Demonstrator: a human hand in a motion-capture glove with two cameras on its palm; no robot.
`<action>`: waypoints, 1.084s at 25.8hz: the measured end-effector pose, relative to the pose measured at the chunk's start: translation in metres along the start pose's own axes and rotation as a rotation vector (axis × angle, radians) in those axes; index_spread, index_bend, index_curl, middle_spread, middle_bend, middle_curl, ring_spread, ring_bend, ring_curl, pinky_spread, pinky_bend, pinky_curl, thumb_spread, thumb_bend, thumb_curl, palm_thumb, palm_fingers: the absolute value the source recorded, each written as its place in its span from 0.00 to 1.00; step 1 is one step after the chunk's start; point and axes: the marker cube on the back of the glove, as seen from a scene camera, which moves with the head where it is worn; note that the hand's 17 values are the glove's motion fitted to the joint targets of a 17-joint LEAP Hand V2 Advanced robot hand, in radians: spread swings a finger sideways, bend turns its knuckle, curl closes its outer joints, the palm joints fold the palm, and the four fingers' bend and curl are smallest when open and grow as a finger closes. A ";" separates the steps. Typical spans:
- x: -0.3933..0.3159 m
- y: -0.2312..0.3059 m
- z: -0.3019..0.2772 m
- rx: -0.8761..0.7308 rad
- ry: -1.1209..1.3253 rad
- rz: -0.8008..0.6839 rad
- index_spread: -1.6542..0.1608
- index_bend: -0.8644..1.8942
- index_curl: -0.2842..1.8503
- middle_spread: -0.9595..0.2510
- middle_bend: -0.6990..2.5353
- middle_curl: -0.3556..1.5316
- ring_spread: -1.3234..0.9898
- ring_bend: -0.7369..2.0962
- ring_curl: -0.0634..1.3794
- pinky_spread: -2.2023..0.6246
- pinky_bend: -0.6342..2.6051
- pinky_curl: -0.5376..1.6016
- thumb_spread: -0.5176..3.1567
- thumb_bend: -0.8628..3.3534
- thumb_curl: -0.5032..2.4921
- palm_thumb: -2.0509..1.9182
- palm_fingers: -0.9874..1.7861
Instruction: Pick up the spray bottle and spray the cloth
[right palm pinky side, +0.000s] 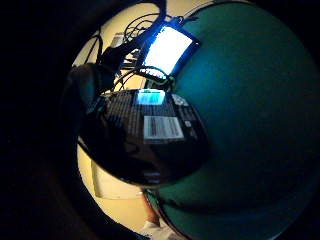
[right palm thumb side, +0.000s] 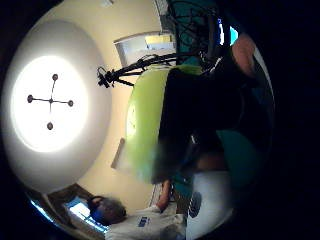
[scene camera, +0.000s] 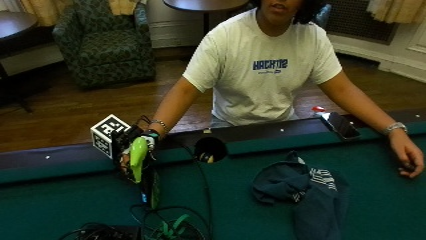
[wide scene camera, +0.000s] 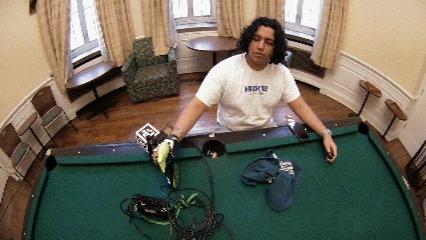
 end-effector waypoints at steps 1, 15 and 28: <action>-0.005 -0.003 0.004 -0.014 0.000 -0.013 0.73 0.38 0.28 0.62 0.31 0.41 0.49 0.40 0.30 0.79 0.23 0.38 0.39 0.20 0.29 0.74 0.73; -0.032 -0.030 0.034 -0.045 -0.009 -0.055 0.74 0.38 0.31 0.60 0.33 0.43 0.48 0.41 0.32 0.76 0.25 0.37 0.38 0.20 0.30 0.75 0.79; -0.020 -0.035 0.033 0.028 -0.006 -0.137 0.75 0.37 0.31 0.61 0.35 0.45 0.48 0.45 0.35 0.70 0.30 0.41 0.33 0.20 0.33 0.75 0.84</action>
